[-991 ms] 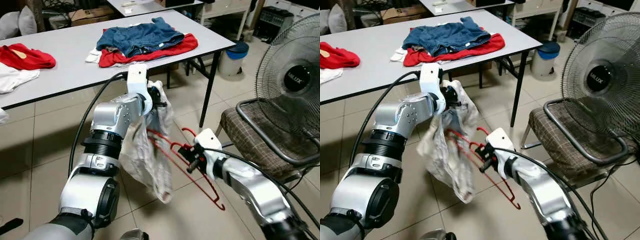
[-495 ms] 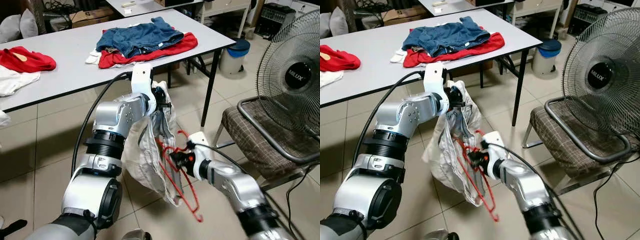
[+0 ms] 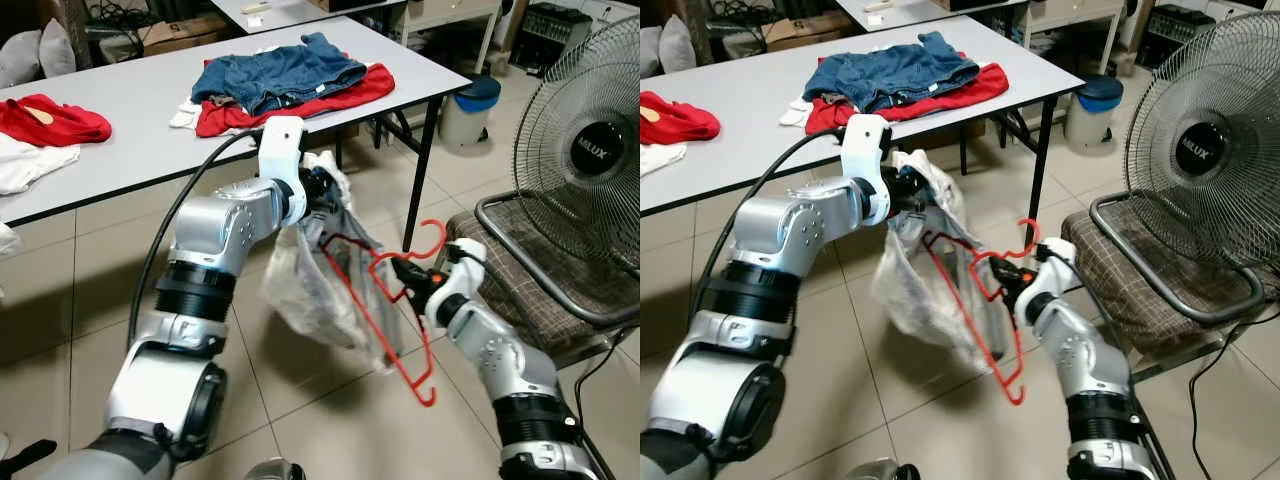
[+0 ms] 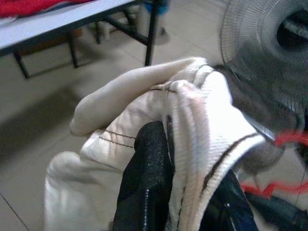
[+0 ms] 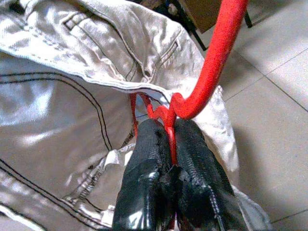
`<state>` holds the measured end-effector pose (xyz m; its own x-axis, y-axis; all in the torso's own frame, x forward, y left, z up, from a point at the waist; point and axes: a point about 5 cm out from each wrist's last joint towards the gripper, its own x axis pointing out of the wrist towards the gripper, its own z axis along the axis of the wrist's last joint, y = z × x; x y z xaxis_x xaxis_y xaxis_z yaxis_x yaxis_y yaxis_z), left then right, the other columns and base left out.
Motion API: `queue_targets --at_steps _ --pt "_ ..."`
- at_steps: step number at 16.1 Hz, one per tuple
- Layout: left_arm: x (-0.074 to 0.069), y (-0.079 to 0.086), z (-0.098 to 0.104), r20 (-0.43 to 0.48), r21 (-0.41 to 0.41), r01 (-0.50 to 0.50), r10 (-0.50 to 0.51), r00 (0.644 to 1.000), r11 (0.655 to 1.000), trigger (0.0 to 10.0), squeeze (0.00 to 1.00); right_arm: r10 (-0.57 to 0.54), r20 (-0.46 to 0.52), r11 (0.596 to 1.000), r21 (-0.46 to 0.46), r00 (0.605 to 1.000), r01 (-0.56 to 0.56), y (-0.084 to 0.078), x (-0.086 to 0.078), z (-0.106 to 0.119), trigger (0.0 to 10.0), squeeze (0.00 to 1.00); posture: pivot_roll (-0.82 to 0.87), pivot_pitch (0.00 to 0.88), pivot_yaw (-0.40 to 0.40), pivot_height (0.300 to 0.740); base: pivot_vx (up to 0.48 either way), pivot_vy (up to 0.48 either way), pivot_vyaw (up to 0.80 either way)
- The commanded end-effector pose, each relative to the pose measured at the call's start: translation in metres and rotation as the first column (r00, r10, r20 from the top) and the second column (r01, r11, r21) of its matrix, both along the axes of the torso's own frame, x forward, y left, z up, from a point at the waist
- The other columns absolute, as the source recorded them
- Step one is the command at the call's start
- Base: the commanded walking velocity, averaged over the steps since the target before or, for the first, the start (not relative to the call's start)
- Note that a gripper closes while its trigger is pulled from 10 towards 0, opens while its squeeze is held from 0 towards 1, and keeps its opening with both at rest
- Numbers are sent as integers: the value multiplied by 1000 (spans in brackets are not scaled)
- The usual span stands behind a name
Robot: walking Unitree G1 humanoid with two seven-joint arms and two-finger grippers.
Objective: Hang hanger
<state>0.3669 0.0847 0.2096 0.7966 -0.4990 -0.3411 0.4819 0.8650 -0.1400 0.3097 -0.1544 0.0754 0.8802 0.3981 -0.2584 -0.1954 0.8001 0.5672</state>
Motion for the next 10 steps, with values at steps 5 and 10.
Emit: queue_targets --at_steps 5,10 --pt "-2 25 3 107 221 164 -191 976 961 0 0 -95 160 993 89 982 82 -28 15 41 0 0 -95 0 115 740 0 0 0" --pt "-5 42 6 109 360 265 -322 940 894 0 0 -108 216 992 89 970 90 -35 16 58 0 0 -97 0 111 740 0 0 0"
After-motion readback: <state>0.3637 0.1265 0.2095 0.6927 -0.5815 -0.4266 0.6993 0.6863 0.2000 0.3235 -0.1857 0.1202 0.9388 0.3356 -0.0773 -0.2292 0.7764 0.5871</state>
